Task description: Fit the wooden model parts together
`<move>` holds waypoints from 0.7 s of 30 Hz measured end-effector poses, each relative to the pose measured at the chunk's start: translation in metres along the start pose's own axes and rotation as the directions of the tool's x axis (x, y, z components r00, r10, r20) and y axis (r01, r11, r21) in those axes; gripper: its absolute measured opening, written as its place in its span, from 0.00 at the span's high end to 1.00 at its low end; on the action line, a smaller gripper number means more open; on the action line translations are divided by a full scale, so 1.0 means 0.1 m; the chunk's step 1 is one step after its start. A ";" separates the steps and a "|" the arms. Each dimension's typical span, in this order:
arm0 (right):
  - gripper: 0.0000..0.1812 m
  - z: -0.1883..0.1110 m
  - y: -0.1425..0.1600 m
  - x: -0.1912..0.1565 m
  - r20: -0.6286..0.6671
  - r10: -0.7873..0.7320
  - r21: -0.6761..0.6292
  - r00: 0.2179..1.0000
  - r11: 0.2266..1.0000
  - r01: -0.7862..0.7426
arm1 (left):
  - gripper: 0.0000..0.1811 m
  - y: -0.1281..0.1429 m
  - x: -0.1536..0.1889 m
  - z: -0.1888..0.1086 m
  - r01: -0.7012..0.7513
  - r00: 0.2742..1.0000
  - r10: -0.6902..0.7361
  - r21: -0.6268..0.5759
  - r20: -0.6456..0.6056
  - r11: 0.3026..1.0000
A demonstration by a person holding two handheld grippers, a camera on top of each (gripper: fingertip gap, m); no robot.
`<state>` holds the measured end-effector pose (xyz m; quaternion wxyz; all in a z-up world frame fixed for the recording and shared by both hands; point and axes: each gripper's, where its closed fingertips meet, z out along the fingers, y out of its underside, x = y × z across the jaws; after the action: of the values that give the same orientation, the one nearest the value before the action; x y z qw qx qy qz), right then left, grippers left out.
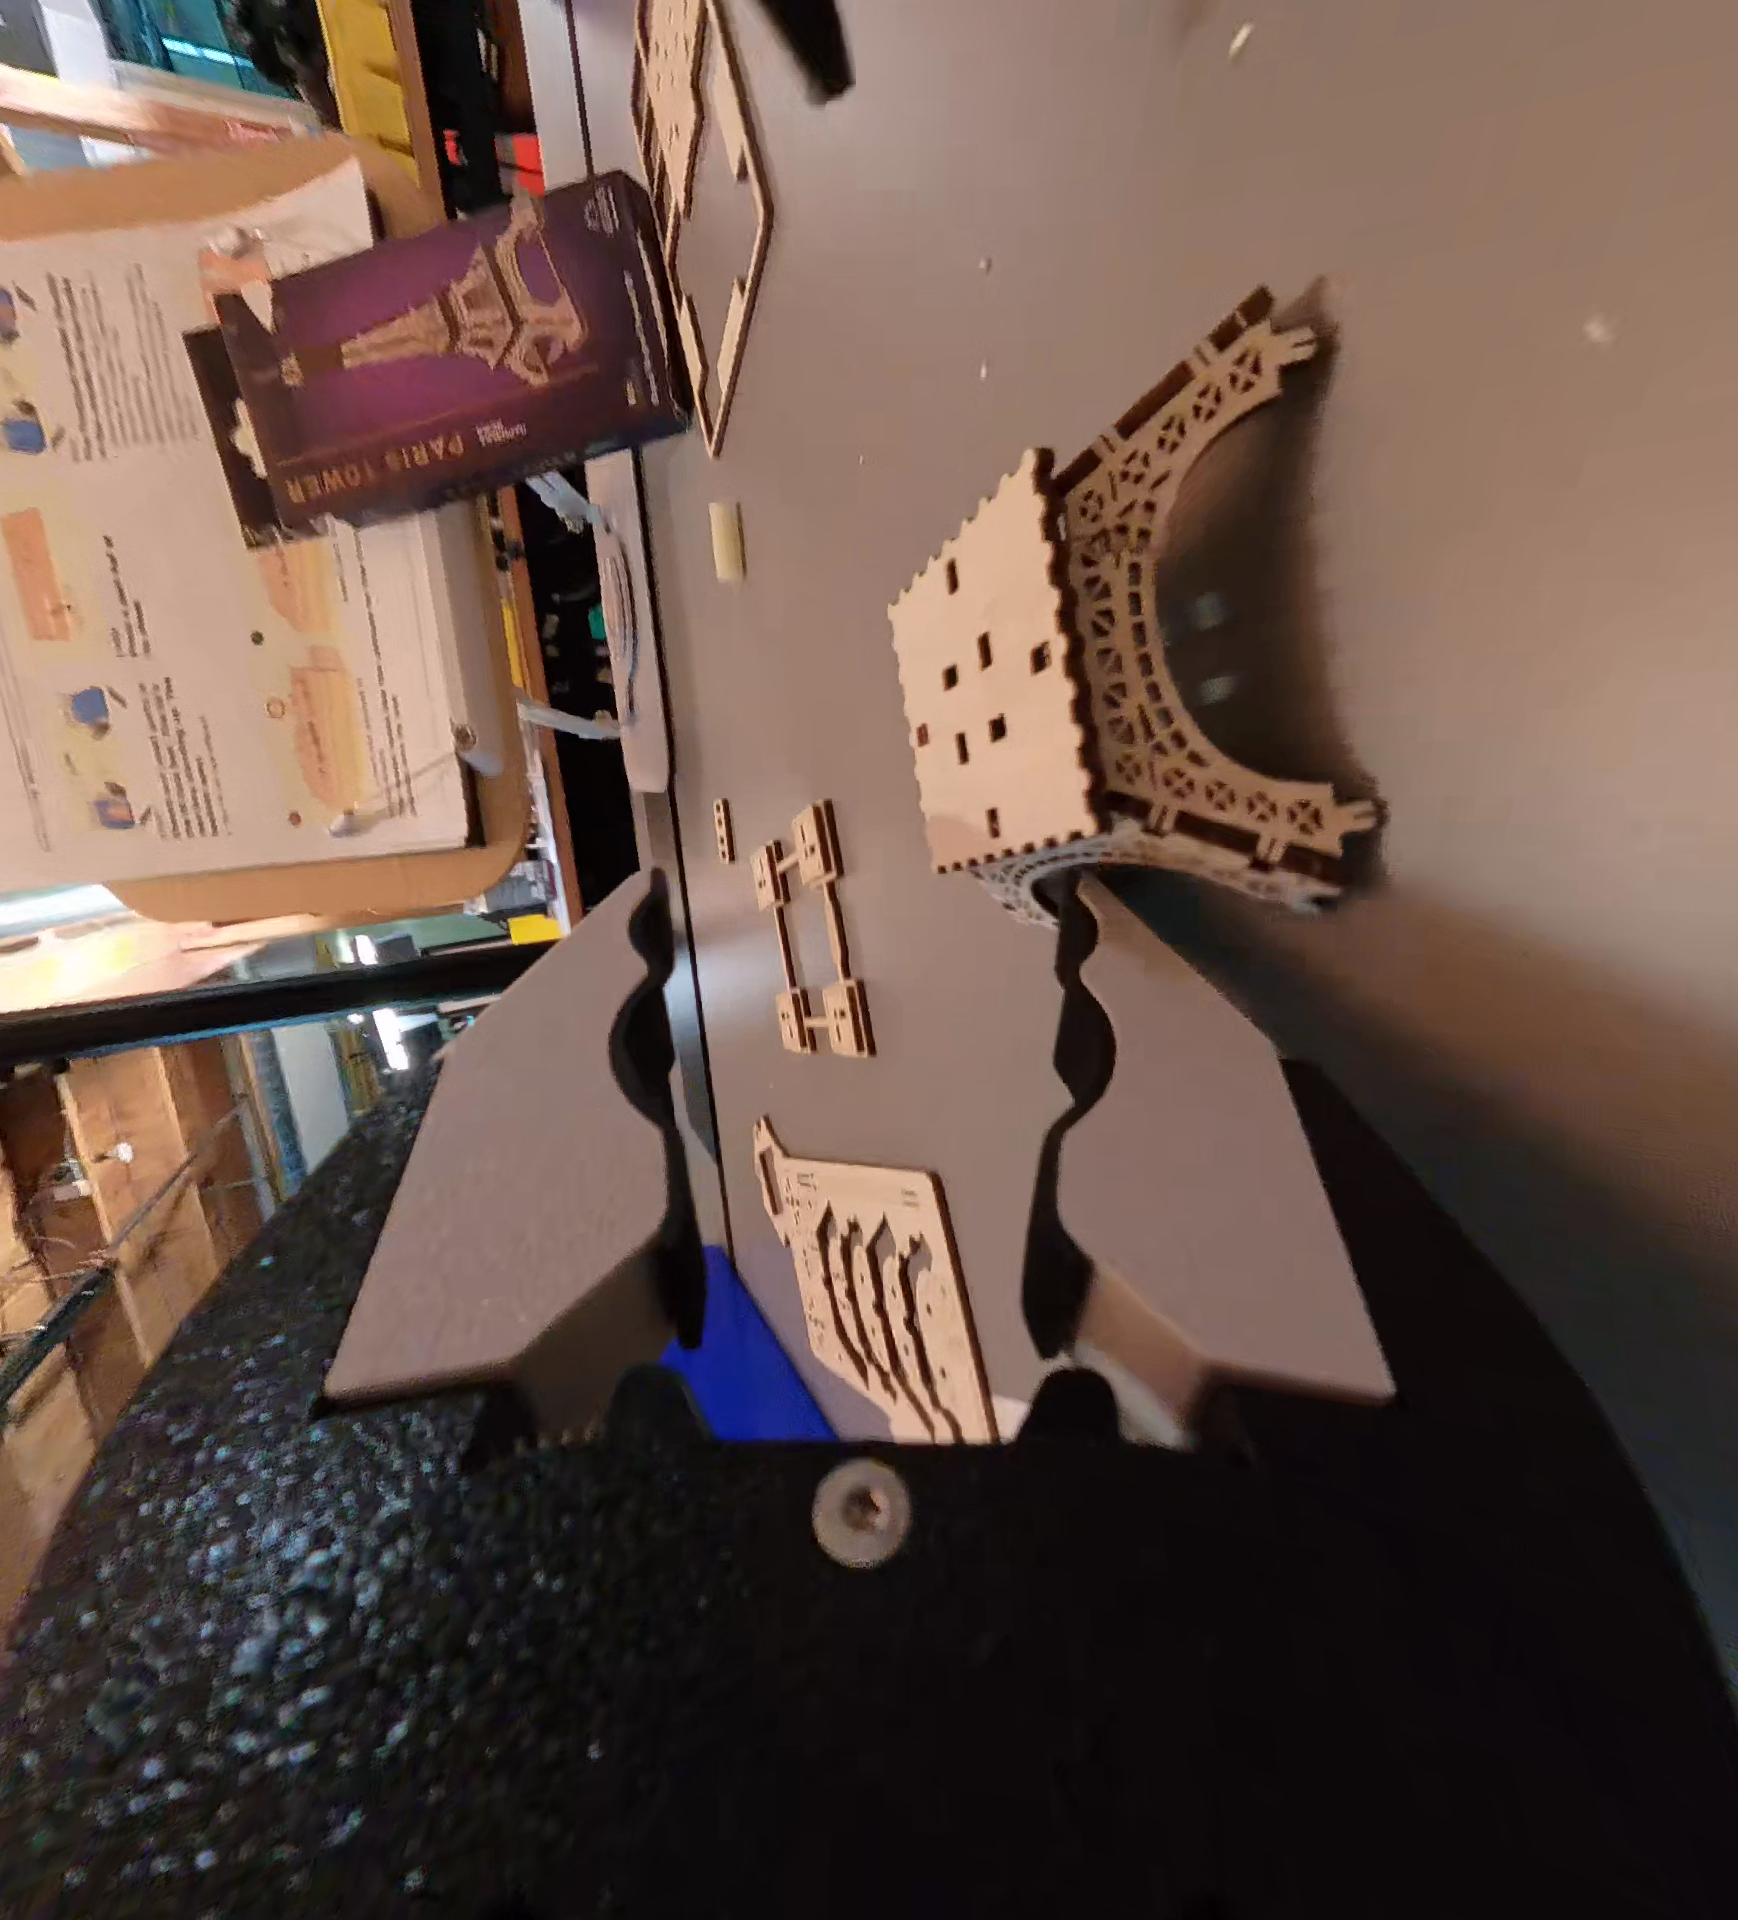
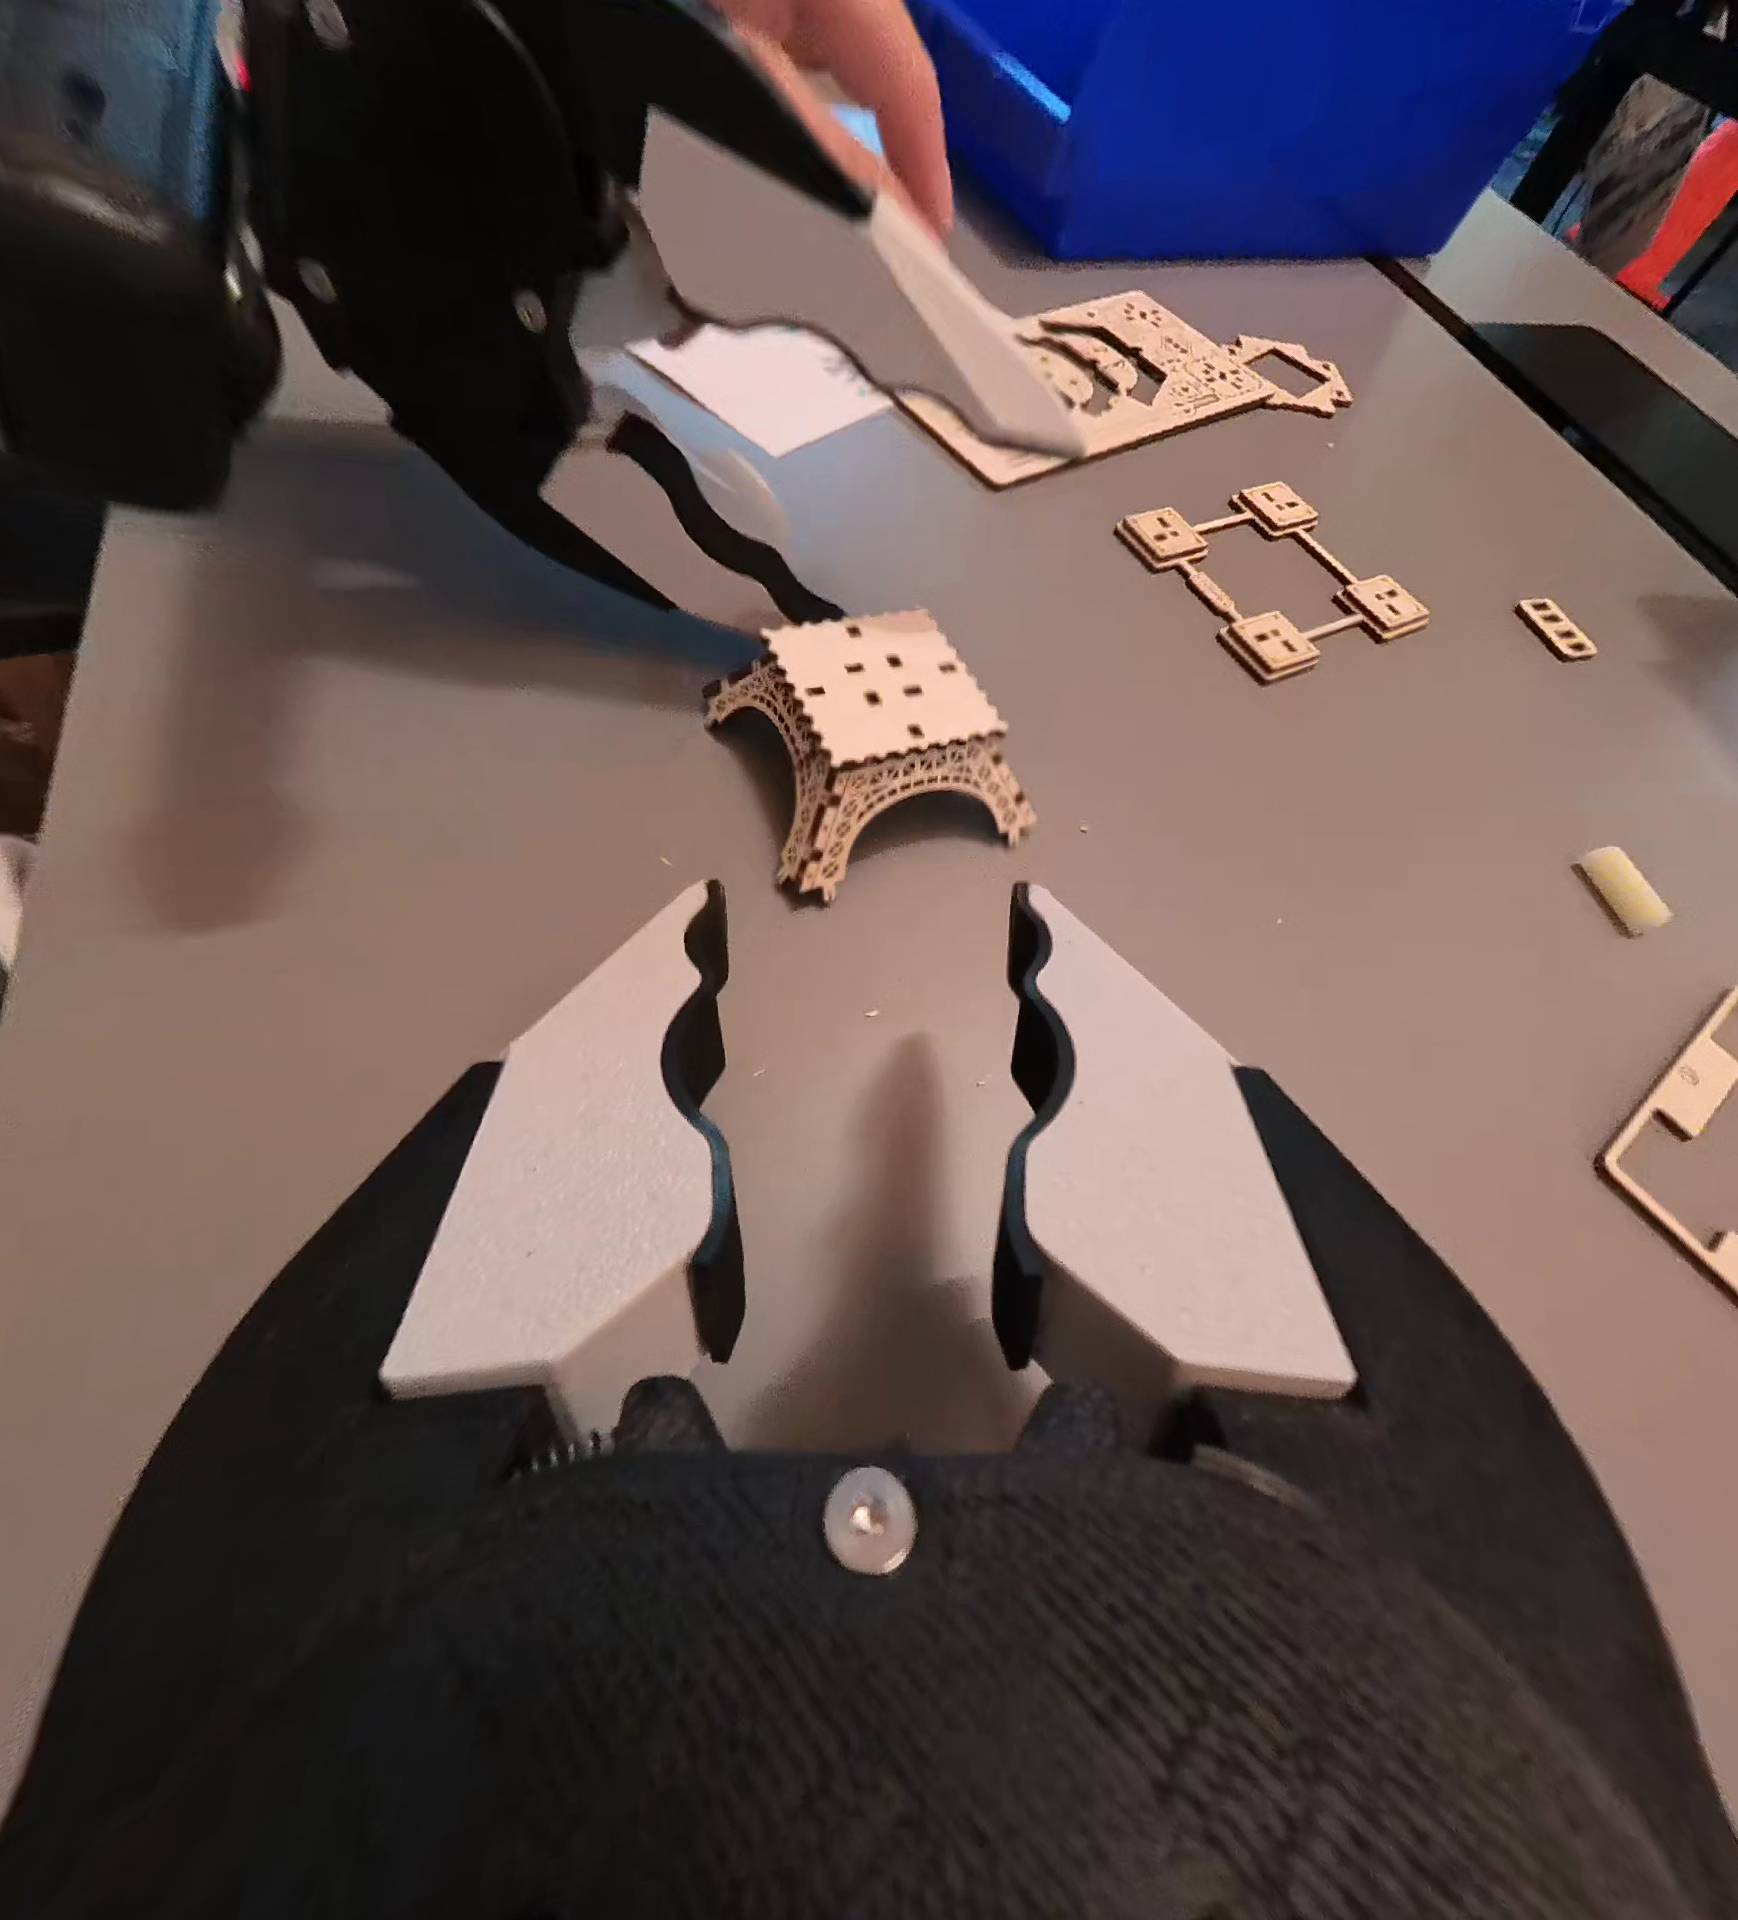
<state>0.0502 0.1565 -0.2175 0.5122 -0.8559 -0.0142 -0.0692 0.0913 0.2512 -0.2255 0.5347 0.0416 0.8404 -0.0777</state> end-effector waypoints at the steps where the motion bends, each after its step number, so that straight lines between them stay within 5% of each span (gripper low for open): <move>1: 0.71 0.03 0.01 0.00 0.003 0.004 -0.011 1.000 1.000 -0.004 | 0.58 0.03 -0.01 -0.03 0.021 1.000 -0.021 0.004 -0.012 1.000; 10: 0.68 0.21 0.02 -0.06 0.098 0.115 -0.054 0.989 0.992 -0.110 | 0.54 0.30 0.10 -0.31 0.338 0.919 -0.331 -0.006 -0.215 0.941; 14: 0.67 0.23 0.07 -0.01 0.077 0.085 -0.085 0.993 0.993 -0.078 | 0.55 0.00 -0.07 -0.51 0.705 0.676 -0.601 0.137 -0.426 0.696; 17: 0.67 0.25 0.08 0.05 0.058 0.064 -0.085 0.996 0.995 -0.059 | 0.60 -0.35 -0.22 -0.57 0.857 0.490 -0.632 0.199 -0.600 0.476; 21: 0.67 0.28 0.09 0.12 0.048 0.057 -0.090 0.997 0.995 -0.053 | 0.62 -0.40 -0.09 -0.32 0.880 0.414 -0.646 0.102 -0.642 0.463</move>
<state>0.0662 0.1768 -0.2367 0.4747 -0.8795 -0.0005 -0.0339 0.0605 0.2171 -0.2010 0.1628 -0.2234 0.8287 -0.4867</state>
